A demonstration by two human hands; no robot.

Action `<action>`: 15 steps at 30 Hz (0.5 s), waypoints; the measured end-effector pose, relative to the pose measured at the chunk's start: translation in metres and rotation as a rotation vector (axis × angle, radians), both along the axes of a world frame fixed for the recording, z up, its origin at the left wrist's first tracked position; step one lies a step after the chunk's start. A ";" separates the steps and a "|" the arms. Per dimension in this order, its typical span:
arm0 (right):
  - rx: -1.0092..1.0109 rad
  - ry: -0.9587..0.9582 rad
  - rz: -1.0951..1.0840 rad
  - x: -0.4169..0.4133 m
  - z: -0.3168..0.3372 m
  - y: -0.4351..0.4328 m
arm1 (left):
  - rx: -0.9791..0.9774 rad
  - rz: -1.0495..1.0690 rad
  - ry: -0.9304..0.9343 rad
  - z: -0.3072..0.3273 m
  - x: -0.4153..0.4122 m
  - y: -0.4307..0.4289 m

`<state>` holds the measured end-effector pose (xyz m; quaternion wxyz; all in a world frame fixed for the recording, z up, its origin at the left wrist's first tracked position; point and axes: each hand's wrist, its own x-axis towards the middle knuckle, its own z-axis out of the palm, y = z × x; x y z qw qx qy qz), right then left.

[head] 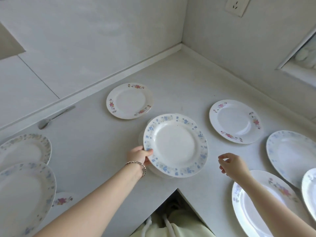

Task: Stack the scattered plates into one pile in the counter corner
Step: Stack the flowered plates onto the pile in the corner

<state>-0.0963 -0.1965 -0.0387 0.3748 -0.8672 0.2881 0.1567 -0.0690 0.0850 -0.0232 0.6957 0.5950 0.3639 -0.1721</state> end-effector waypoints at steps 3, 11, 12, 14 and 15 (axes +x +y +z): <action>0.023 0.000 -0.062 -0.007 -0.002 -0.012 | 0.008 -0.027 0.021 -0.009 0.007 -0.015; 0.042 0.019 -0.104 -0.011 -0.010 -0.028 | 0.032 -0.020 0.087 -0.018 0.023 -0.010; 0.047 0.023 -0.100 -0.010 -0.011 -0.028 | 0.039 -0.026 0.093 -0.019 0.024 -0.008; 0.057 0.033 -0.094 -0.008 -0.012 -0.027 | 0.080 -0.055 0.101 -0.020 0.025 -0.003; 0.061 0.036 -0.093 -0.006 -0.012 -0.026 | 0.114 -0.073 0.104 -0.021 0.025 0.000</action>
